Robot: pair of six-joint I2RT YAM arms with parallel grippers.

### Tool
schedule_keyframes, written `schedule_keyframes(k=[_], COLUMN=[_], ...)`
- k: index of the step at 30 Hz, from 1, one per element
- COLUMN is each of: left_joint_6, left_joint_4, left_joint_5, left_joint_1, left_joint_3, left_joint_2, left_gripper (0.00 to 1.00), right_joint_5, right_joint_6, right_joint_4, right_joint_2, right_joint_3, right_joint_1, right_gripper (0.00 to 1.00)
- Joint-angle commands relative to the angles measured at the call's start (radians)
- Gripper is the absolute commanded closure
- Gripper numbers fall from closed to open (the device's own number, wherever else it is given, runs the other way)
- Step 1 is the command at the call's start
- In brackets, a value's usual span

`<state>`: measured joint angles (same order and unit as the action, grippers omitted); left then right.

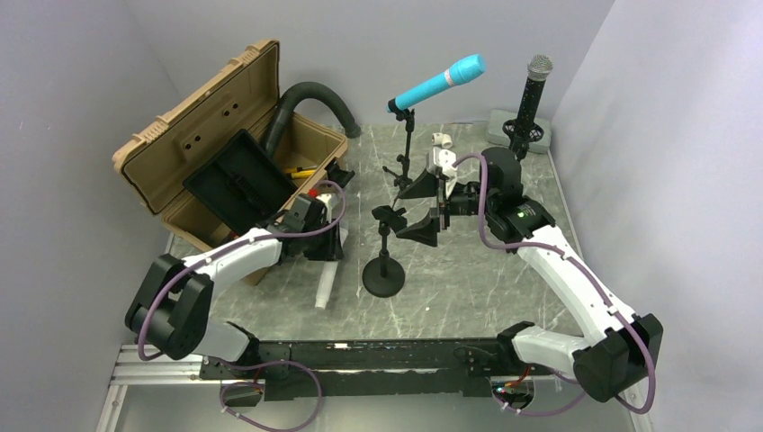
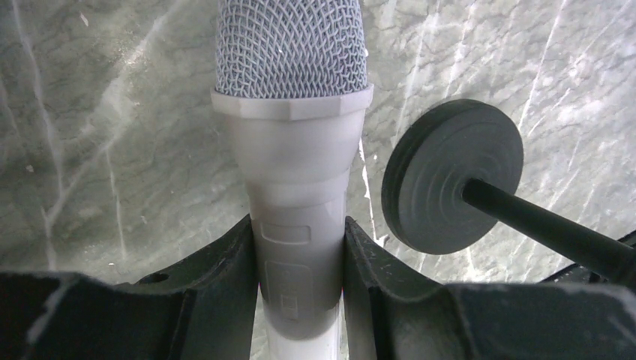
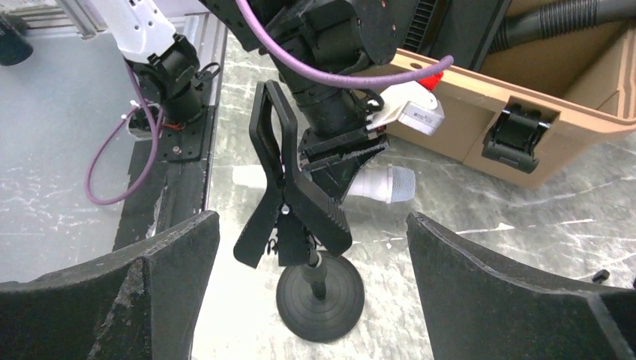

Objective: Remove the microphone from the stand

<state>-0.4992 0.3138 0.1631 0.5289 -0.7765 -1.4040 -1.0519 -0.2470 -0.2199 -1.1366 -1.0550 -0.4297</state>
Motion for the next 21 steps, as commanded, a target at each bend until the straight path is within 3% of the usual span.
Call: schedule_keyframes(k=[1,14,21], left_joint_6=[0.017,0.024,0.023], left_joint_4=[-0.035,-0.066,-0.082], left_joint_5=[-0.053,-0.127,-0.144], left_joint_1=[0.027,0.089,0.109], left_joint_3=[-0.028,-0.04,-0.045], left_joint_2=[-0.016,-0.098,-0.126], left_gripper=[1.0,1.0,0.9], right_joint_5=[-0.021,-0.01,0.004], right_joint_6=[-0.022,-0.043,-0.023], right_joint_4=[0.003,-0.025,-0.009], right_joint_2=[-0.027,-0.106,-0.138], right_joint_3=[-0.073,-0.135,-0.153], right_joint_1=[-0.024,-0.088,-0.105], right_gripper=[0.03,0.07,0.25])
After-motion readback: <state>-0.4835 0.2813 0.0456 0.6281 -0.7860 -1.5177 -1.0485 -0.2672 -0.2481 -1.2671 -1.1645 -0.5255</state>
